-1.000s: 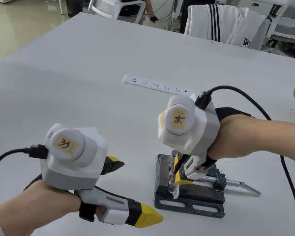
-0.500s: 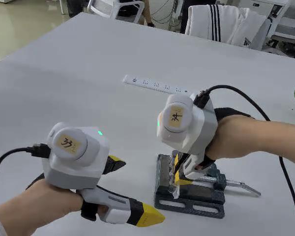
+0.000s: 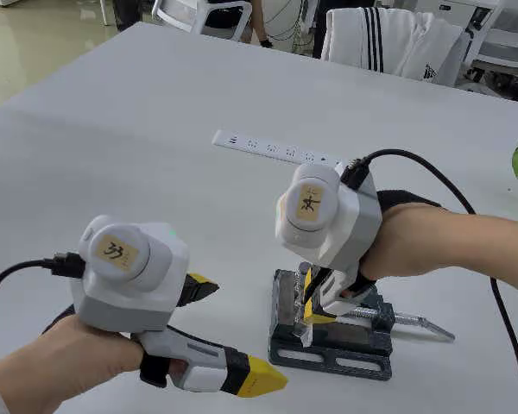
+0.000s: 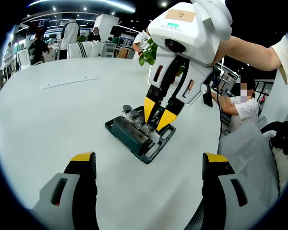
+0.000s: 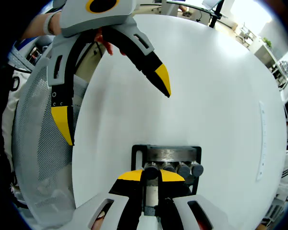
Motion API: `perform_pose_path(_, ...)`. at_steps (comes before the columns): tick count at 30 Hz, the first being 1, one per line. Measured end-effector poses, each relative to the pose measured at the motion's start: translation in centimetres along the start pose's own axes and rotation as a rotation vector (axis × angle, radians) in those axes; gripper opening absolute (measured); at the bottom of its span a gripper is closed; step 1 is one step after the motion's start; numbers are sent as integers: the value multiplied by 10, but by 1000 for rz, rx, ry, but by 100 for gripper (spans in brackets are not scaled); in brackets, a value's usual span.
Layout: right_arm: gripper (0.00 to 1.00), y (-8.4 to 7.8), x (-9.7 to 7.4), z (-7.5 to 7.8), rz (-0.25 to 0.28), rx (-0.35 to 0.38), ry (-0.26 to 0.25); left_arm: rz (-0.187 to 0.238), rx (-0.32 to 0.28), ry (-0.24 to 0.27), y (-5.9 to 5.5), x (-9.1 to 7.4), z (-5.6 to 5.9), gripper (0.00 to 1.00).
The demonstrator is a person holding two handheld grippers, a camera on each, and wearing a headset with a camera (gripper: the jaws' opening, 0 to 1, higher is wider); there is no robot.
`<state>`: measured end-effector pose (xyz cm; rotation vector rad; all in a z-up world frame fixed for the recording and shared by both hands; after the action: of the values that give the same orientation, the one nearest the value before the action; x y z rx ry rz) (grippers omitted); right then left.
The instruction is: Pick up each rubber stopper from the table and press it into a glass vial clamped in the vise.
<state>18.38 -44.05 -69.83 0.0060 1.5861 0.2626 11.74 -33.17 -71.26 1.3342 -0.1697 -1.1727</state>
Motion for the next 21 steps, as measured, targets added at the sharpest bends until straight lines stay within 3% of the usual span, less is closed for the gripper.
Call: perform_pose_path(21, 15, -1, -4, -3, 29, -11, 7, -5, -2, -6, -1, 1, 0, 90)
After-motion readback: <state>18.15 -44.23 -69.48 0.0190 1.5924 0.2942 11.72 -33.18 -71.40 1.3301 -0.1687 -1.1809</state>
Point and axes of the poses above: the centre of the closed fingertips' face, and the gripper's own axes: x roughly forward along the fingers, z roughly to its right, y roughly out of its top, the point moved 7 cm from there along -x, roughly backward along the fingers
